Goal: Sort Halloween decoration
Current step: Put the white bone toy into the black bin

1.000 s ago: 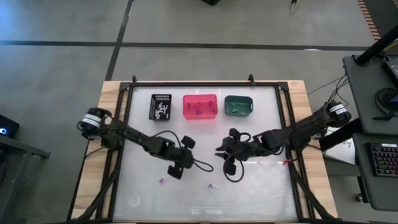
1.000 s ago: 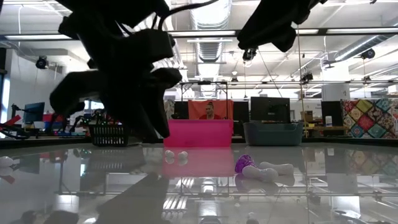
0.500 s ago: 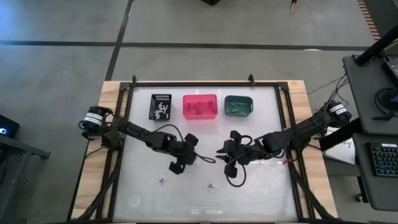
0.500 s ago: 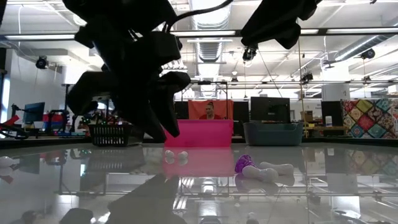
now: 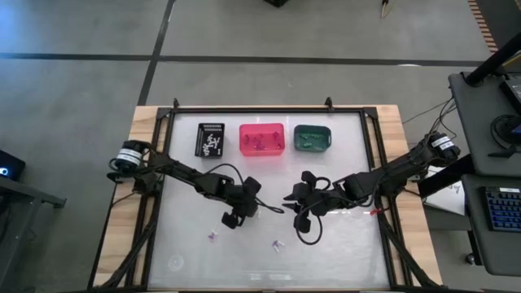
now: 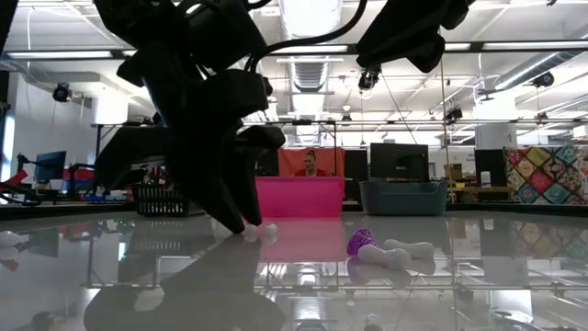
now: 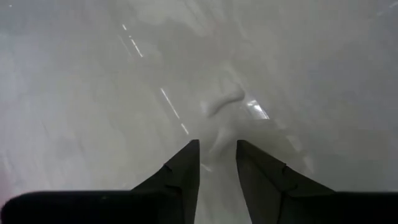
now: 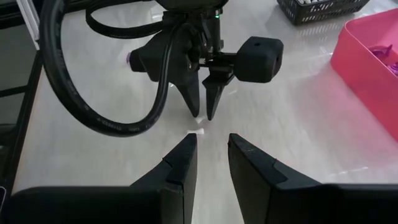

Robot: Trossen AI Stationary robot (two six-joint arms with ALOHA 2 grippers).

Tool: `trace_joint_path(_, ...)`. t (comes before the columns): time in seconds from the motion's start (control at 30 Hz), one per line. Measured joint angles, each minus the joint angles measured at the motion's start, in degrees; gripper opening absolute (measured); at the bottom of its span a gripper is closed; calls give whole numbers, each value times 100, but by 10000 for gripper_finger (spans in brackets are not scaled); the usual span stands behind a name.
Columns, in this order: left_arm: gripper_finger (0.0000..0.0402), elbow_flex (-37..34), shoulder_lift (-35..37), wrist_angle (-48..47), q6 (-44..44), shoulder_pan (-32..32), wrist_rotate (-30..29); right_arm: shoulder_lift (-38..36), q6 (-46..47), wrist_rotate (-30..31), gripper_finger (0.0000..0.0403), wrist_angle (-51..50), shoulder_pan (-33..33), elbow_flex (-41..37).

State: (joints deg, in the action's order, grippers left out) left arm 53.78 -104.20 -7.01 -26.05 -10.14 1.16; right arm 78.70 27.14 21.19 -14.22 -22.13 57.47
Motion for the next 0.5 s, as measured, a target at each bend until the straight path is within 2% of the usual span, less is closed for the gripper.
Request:
trace_joint_path(0.13,66,0,-15,-6,-19,8,25,0,-3,0,82,-1,0,0)
trace_joint_path(0.3,12,0,-18,-21,-32,10,31,0,-7,0,82,0,0,0)
trace_joint_path(0.5,5,4,-7,-50,5,14,5,14,-9,-1,82,0,0,0)
